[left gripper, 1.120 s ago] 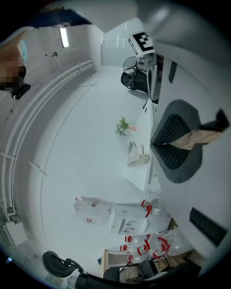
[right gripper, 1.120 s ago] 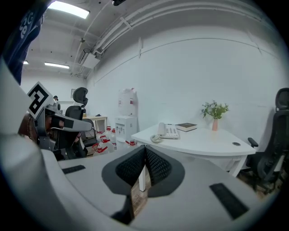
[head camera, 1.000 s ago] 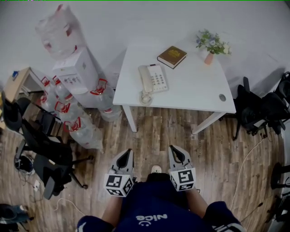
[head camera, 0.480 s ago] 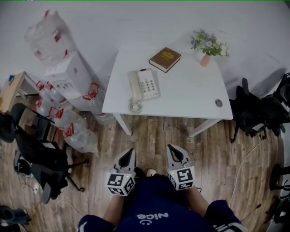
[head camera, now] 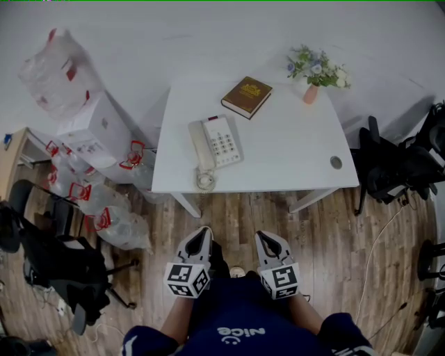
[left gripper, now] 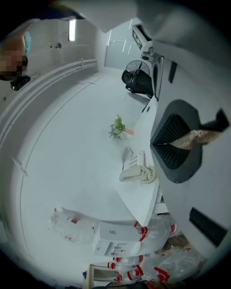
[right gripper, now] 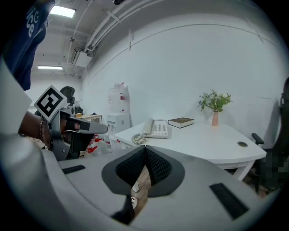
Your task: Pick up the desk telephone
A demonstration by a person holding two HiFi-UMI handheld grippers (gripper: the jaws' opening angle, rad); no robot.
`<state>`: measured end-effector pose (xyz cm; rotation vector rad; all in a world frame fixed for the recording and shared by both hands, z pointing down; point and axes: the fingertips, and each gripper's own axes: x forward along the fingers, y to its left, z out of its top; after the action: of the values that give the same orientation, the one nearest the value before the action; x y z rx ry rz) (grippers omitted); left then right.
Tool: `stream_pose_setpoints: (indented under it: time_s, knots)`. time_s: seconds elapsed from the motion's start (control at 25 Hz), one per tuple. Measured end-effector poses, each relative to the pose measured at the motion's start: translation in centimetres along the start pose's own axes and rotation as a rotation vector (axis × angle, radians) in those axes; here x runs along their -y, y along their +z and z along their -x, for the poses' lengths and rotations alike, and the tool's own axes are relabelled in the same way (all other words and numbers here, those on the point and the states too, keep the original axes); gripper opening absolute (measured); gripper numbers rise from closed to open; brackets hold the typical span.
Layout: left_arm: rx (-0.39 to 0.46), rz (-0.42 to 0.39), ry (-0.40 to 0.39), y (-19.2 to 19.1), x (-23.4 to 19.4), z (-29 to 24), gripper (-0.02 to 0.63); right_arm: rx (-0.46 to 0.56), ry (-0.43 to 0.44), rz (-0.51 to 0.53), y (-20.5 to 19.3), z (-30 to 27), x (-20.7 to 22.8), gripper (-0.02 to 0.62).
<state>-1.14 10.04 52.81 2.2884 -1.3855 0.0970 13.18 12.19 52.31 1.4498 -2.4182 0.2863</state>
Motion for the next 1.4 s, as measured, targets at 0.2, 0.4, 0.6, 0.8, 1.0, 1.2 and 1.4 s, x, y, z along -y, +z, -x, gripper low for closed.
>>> stream_pose_setpoints:
  time_s: [0.2, 0.4, 0.6, 0.8, 1.0, 1.2, 1.4]
  knots:
    - [-0.023, -0.025, -0.083, 2.4, -2.3, -4.6, 0.017, 0.015, -0.056, -0.002, 2.4, -4.3, 1.1, 0.023]
    - [-0.012, -0.033, -0.136, 5.8, -5.7, -8.3, 0.017, 0.050, -0.105, -0.030, 5.6, -9.3, 2.6, 0.023]
    - [-0.040, -0.002, -0.186, 8.1, -9.4, -11.1, 0.017, 0.030, -0.134, -0.018, 7.5, -13.4, 2.2, 0.023]
    - [-0.036, 0.027, -0.213, 10.1, -12.9, -13.6, 0.017, 0.032, -0.170, -0.048, 9.0, -17.4, 2.0, 0.023]
    - [-0.082, 0.033, -0.291, 10.4, -14.3, -15.0, 0.017, 0.031, -0.191, -0.066, 10.0, -20.6, 1.2, 0.023]
    - [-0.112, 0.088, -0.316, 10.0, -14.8, -16.0, 0.017, -0.013, -0.198, -0.066, 9.2, -21.8, 0.8, 0.023]
    - [-0.133, 0.120, -0.295, 9.9, -15.3, -16.8, 0.017, -0.031, -0.212, -0.094, 8.4, -21.9, 1.7, 0.023]
